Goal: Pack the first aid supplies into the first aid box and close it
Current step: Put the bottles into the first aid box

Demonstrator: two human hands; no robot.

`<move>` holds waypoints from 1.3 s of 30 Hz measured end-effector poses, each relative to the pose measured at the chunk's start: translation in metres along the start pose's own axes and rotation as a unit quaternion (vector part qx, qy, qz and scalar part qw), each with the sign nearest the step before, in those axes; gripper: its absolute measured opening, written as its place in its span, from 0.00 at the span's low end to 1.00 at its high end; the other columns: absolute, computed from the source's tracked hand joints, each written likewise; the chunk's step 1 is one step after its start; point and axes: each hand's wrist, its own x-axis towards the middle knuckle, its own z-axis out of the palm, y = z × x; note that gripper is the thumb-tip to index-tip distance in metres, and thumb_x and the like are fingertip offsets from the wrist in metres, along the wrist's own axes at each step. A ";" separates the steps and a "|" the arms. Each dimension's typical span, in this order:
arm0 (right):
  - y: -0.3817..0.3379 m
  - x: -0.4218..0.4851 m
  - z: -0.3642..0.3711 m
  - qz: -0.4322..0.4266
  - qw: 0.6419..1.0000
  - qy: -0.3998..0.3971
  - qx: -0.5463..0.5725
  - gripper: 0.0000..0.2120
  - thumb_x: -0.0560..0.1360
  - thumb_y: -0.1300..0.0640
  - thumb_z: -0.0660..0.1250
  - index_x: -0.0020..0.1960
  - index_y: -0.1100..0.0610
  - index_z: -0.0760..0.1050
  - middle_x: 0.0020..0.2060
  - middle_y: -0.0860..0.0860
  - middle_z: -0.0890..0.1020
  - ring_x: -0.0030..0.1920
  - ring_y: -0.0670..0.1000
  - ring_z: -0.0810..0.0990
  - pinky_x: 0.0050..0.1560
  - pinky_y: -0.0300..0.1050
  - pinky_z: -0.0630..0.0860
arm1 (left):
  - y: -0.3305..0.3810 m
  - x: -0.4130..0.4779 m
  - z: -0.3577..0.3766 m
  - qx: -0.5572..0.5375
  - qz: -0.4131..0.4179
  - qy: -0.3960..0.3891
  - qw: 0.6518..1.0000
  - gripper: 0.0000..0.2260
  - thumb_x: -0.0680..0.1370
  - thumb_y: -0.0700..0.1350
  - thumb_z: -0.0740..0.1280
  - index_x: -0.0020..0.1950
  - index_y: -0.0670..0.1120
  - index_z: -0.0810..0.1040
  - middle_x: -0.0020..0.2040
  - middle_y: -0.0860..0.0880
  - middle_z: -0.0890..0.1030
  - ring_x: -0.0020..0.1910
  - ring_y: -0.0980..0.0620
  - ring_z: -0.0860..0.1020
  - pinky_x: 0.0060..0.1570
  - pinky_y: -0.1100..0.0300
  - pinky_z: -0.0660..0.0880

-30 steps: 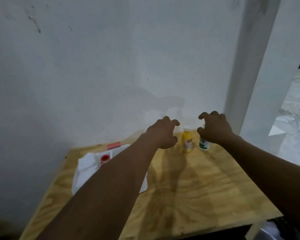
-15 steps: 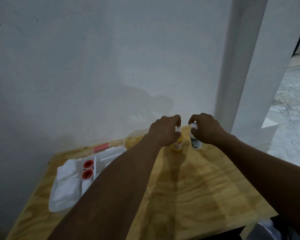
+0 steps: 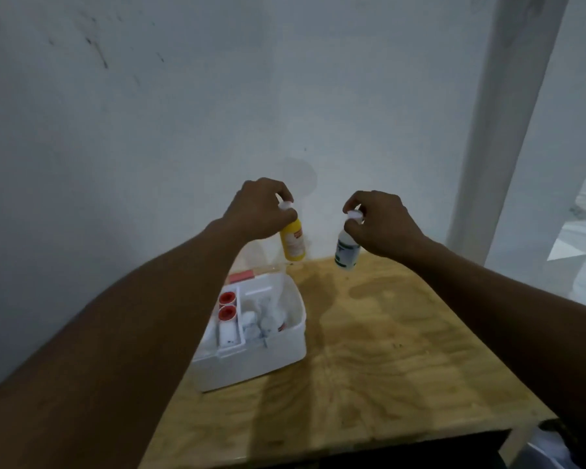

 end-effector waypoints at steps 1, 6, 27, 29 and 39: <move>-0.013 0.002 0.002 -0.008 1.000 0.005 0.015 0.11 0.72 0.57 0.65 0.53 0.58 0.80 0.44 0.53 0.81 0.45 0.53 0.79 0.43 0.43 0.72 | -0.007 -0.004 -0.011 0.006 -0.008 0.009 1.000 0.08 0.70 0.48 0.73 0.49 0.50 0.84 0.43 0.51 0.78 0.42 0.50 0.79 0.44 0.58 0.75; -0.068 0.005 0.016 -0.045 0.997 -0.005 0.061 0.11 0.72 0.57 0.65 0.53 0.56 0.81 0.42 0.48 0.78 0.45 0.50 0.78 0.45 0.44 0.76 | -0.032 -0.030 -0.048 -0.004 -0.036 0.019 0.999 0.10 0.72 0.47 0.73 0.51 0.46 0.84 0.43 0.50 0.82 0.39 0.52 0.81 0.42 0.56 0.81; -0.083 -0.020 0.079 -0.040 0.977 -0.208 0.000 0.14 0.71 0.58 0.73 0.56 0.54 0.79 0.52 0.52 0.84 0.47 0.51 0.81 0.50 0.46 0.80 | -0.062 -0.069 -0.001 0.012 -0.067 -0.170 0.983 0.13 0.73 0.49 0.76 0.55 0.46 0.84 0.49 0.50 0.80 0.41 0.52 0.82 0.49 0.53 0.83; -0.080 -0.022 0.083 -0.035 0.973 -0.227 -0.011 0.15 0.71 0.58 0.73 0.57 0.54 0.79 0.53 0.52 0.83 0.48 0.52 0.81 0.50 0.46 0.80 | -0.064 -0.070 0.005 0.022 -0.069 -0.192 0.979 0.13 0.73 0.49 0.76 0.55 0.47 0.85 0.50 0.50 0.81 0.41 0.51 0.82 0.48 0.53 0.84; -0.075 -0.023 0.088 -0.027 0.968 -0.250 -0.002 0.14 0.72 0.55 0.72 0.57 0.56 0.80 0.54 0.52 0.83 0.50 0.52 0.81 0.51 0.44 0.78 | -0.069 -0.072 0.013 0.016 -0.091 -0.239 0.967 0.10 0.74 0.51 0.75 0.52 0.47 0.86 0.51 0.49 0.83 0.45 0.49 0.82 0.42 0.58 0.82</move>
